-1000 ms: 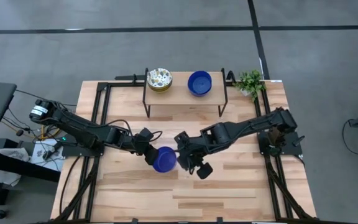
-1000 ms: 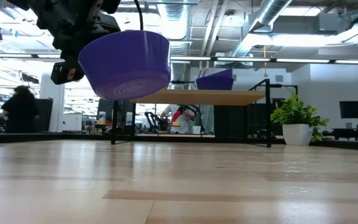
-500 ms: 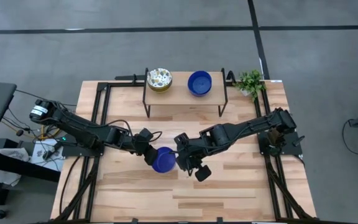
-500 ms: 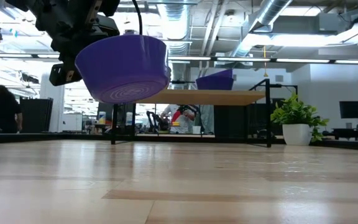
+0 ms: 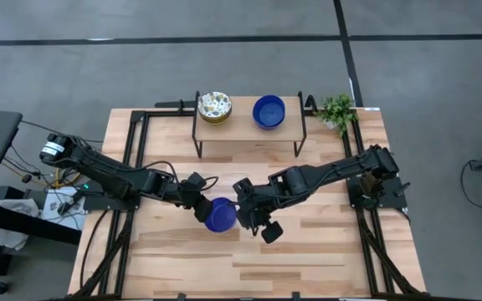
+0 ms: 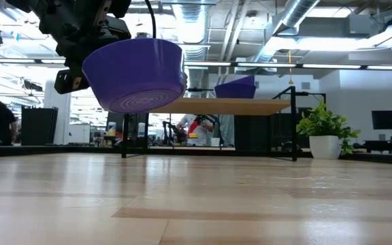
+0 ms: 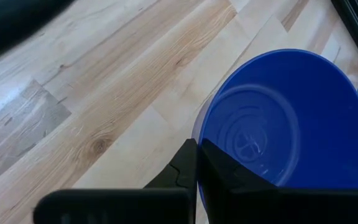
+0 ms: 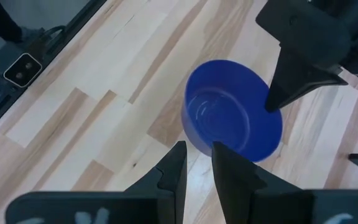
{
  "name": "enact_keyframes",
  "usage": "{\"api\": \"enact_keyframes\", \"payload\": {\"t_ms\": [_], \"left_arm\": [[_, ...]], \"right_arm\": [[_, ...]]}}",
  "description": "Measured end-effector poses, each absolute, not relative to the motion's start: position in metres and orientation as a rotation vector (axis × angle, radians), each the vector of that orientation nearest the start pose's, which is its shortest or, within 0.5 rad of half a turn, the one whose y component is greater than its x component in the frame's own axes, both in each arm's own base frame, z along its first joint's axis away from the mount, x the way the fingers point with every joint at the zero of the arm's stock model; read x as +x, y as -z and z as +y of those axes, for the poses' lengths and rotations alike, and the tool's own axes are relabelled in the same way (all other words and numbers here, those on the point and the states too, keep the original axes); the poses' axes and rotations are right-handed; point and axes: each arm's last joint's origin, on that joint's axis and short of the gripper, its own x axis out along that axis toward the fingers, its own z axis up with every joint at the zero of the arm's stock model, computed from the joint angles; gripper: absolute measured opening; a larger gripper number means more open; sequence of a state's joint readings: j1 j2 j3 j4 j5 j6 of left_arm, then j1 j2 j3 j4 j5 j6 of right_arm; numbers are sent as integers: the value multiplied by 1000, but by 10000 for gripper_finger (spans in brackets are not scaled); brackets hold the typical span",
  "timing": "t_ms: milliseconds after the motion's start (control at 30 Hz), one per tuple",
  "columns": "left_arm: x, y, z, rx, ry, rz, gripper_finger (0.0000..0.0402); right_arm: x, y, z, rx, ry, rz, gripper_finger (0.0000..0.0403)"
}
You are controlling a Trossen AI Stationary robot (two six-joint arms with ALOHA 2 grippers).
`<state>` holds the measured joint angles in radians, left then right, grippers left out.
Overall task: Pick & Place Mini bowls
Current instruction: Stack the blue bowl on top of the blue bowl on the shelf
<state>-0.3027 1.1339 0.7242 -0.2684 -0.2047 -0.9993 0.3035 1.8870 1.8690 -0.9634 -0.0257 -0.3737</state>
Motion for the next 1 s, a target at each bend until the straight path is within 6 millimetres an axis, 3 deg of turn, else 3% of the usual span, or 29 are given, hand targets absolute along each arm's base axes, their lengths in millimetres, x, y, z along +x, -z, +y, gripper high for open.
{"api": "enact_keyframes", "payload": {"t_ms": [1000], "left_arm": [[223,-240,-64,-784,-235,639,6]], "right_arm": [[380,-328,123,-376,-498,957,67]]}}
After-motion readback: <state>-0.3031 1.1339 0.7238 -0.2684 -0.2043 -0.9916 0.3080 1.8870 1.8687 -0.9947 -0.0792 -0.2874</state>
